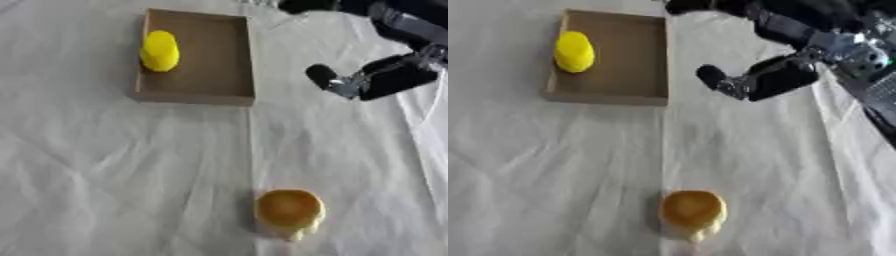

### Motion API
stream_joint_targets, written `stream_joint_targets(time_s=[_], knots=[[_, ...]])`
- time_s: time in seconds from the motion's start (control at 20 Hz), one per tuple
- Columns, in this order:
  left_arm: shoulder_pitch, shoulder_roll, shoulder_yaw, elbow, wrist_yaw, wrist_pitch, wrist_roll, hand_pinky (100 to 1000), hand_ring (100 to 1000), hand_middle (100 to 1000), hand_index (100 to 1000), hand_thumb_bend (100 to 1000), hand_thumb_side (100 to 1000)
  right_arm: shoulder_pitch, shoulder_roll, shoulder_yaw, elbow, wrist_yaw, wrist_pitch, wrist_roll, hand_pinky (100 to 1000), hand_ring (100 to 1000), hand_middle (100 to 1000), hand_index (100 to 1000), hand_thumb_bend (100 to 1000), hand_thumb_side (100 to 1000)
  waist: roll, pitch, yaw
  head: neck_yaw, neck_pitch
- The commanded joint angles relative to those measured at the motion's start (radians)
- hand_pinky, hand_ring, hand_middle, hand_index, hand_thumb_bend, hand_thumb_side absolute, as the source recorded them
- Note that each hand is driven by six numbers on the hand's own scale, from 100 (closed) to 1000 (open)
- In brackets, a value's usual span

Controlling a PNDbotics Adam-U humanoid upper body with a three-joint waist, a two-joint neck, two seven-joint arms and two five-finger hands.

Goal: Pick up objects on the table and place them in the box.

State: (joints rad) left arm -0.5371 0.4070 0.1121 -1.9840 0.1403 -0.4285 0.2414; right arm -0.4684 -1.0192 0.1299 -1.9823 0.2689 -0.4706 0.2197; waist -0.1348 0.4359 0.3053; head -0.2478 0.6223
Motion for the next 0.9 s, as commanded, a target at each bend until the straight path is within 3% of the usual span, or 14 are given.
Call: stream_joint_targets(time_s=[0.05,0.4,0.7,0.9], knots=[[0.008,0.031,0.023,-0.016,-0.015,0.001,0.023,871,881,817,864,148,562,0.029,-0.018,0.023,-0.018,0.099,-0.085,-0.002,932,1000,871,934,185,100,0.014,-0.028,-0.009,0.012,-0.003],[0.040,0.029,0.035,-0.016,-0.036,0.006,0.037,871,882,817,864,140,570,0.110,0.002,0.090,-0.018,0.224,-0.169,-0.002,945,1000,863,941,102,124,0.028,-0.026,-0.026,0.035,0.027],[0.055,0.032,0.034,-0.016,-0.039,0.012,0.033,871,884,818,864,133,578,0.164,0.003,0.125,-0.018,0.240,-0.180,0.027,960,1000,854,948,100,207,0.030,-0.033,-0.044,0.053,0.046],[0.065,0.038,0.034,-0.016,-0.041,0.015,0.031,871,885,818,864,129,580,0.186,-0.003,0.125,-0.018,0.219,-0.201,0.034,964,1000,855,952,100,201,0.028,-0.040,-0.056,0.069,0.059]])
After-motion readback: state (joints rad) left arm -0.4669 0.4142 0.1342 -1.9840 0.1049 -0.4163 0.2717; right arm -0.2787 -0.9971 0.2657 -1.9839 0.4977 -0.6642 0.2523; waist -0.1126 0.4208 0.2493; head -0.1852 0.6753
